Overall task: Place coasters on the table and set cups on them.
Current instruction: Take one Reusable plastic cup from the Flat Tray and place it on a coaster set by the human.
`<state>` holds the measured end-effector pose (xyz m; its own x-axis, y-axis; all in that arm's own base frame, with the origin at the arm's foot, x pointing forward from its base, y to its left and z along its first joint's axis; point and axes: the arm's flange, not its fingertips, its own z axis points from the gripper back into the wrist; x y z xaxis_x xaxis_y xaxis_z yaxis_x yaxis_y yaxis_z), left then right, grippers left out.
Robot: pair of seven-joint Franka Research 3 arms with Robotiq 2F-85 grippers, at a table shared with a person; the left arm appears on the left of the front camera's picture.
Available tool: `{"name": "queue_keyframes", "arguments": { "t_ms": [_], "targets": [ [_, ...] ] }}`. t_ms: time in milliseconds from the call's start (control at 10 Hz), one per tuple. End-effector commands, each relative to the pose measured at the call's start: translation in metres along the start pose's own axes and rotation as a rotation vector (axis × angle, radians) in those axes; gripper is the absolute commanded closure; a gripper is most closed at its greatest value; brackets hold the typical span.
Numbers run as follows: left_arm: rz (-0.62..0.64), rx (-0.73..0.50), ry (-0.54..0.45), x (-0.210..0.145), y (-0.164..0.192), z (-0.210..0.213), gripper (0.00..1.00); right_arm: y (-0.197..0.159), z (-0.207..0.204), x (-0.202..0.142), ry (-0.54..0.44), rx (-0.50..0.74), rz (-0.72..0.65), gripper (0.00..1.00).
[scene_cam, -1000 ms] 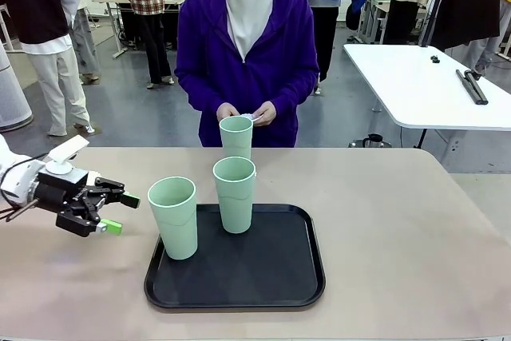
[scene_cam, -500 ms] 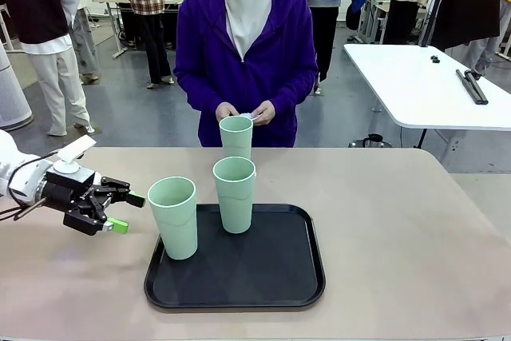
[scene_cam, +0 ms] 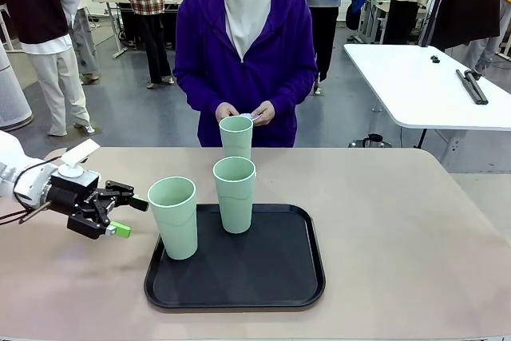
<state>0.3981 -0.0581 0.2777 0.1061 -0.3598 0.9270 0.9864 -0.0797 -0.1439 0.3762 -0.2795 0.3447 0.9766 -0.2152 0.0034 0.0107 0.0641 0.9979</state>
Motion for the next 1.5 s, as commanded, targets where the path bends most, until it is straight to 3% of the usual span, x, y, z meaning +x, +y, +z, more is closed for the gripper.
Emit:
{"name": "queue_keyframes", "arguments": {
  "t_ms": [0, 1400],
  "targets": [
    [-0.061, 0.01, -0.023, -0.01, 0.012, -0.013, 0.0, 0.001, 0.001, 0.0, 0.001, 0.004, 0.0, 0.0],
    [-0.074, -0.096, -0.099, -0.013, 0.033, -0.075, 0.0, 0.001, 0.001, 0.0, 0.001, 0.004, 0.0, 0.0]
  ]
}}
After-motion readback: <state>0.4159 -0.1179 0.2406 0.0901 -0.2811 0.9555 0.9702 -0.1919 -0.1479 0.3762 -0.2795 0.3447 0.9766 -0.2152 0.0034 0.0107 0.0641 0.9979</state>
